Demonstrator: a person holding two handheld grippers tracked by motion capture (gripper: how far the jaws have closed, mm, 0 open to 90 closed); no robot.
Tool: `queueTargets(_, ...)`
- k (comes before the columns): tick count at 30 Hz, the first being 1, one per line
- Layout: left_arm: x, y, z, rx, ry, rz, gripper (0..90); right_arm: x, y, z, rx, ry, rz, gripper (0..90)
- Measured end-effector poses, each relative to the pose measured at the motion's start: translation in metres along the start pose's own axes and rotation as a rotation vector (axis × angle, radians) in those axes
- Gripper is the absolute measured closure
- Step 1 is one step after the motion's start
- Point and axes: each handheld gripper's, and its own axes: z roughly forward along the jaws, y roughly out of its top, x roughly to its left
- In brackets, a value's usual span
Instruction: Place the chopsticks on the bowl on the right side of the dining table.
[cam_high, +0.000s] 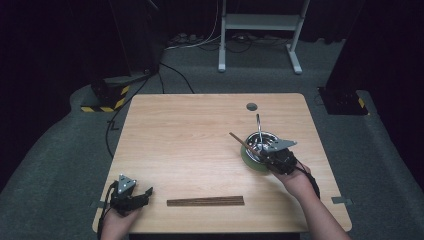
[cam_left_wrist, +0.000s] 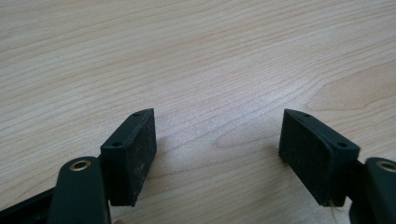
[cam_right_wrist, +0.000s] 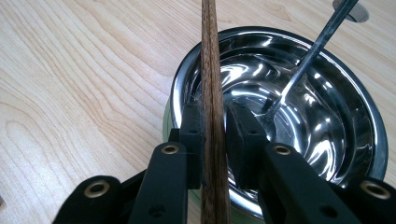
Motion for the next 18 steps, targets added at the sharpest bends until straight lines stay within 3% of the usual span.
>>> queueTargets(12,-0.001,0.000,0.001,-0.010,0.000,-0.010,27.5,0.004,0.004,-0.011,-0.053,-0.028,0.026,71.7)
queueTargets(18,0.000,0.000,0.000,-0.006,0.001,-0.001,27.5,0.013,-0.004,-0.023,-0.103,-0.088,0.045,77.1)
